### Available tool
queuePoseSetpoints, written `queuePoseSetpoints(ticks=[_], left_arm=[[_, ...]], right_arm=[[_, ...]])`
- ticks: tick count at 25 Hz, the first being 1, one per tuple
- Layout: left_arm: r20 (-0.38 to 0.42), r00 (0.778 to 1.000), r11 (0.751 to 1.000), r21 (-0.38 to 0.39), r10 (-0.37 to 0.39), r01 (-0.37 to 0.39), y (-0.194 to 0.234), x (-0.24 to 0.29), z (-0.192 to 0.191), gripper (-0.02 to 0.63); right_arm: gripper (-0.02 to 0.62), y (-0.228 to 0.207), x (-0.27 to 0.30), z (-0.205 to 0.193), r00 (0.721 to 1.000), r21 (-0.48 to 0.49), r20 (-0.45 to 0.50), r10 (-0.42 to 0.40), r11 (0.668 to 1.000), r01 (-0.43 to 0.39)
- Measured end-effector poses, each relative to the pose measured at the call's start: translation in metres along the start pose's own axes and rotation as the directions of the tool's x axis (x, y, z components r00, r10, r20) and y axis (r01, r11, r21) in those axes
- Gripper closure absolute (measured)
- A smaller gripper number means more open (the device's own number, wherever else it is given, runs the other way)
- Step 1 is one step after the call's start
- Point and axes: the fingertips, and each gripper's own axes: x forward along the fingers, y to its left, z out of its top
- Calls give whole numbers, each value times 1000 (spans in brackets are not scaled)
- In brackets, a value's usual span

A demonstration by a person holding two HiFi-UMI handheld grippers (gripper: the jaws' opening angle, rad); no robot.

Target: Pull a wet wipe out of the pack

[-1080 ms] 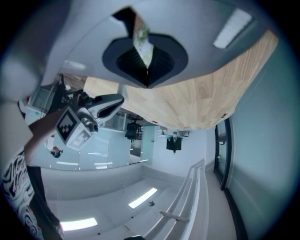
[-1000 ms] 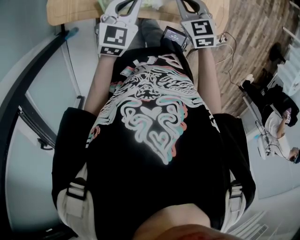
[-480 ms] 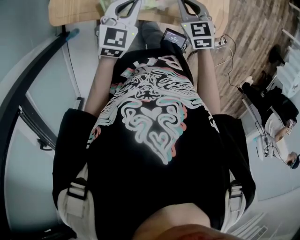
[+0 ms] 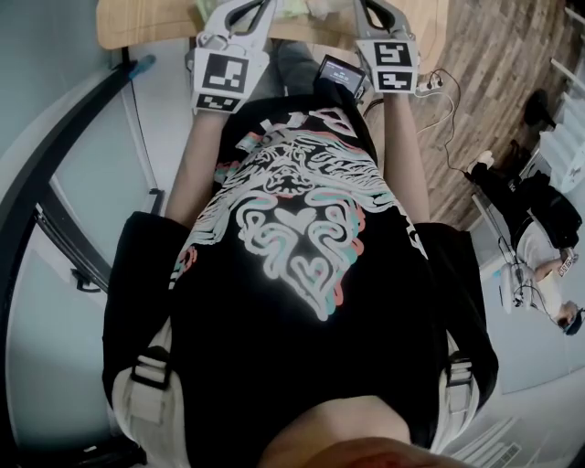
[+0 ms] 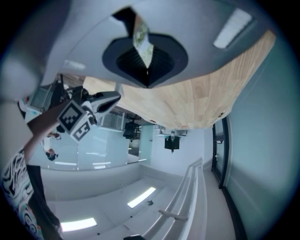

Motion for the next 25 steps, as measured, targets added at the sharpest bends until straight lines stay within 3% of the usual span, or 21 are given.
queuePoseSetpoints(ticks=[4, 7, 19, 25], left_arm=[[7, 1000, 1000, 7, 1, -1, 0, -1, 4, 617], [12, 1000, 1000, 14, 3, -3, 0, -2, 9, 617], [42, 999, 999, 46, 17, -19, -5, -15, 26, 617], [69, 997, 997, 70, 26, -31, -9, -24, 37, 617]], right_arm=[[589, 2, -2, 2, 1000, 46, 24, 19, 999, -20], [534, 0, -2, 4, 999, 71, 32, 12, 997, -14], [508, -10, -22, 20, 997, 128, 79, -27, 992, 17], [517, -10, -42, 30, 987, 167, 157, -44, 986, 17]])
